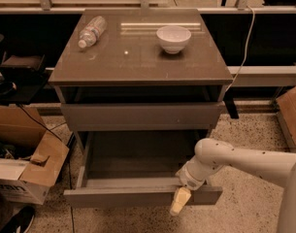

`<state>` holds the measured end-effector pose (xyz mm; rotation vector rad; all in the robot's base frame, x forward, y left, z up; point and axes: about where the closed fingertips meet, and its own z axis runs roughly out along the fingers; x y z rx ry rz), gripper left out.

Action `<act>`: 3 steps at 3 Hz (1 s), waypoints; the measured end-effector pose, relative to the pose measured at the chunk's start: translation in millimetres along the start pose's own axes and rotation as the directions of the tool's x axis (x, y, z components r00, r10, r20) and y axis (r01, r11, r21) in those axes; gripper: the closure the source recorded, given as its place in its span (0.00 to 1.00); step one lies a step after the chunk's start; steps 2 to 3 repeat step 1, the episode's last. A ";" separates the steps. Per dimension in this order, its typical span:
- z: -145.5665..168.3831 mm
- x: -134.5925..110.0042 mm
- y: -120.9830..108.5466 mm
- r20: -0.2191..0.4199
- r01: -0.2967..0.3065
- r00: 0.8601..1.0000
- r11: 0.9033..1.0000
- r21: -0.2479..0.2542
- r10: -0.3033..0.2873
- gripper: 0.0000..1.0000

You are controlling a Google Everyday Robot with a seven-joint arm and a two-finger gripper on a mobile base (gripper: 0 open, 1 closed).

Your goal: Open middle drawer

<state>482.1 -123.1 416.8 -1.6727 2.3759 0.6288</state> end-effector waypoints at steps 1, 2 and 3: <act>0.0 0.0 0.0 0.000 0.000 1.000 1.000 0.000 0.000 0.00; 0.0 0.0 0.0 0.000 0.000 1.000 1.000 0.000 0.000 0.00; 0.0 0.0 0.0 0.000 0.000 1.000 1.000 0.000 0.000 0.00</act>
Offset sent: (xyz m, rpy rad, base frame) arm 0.0000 0.0000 0.0000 0.0000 0.0000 0.0000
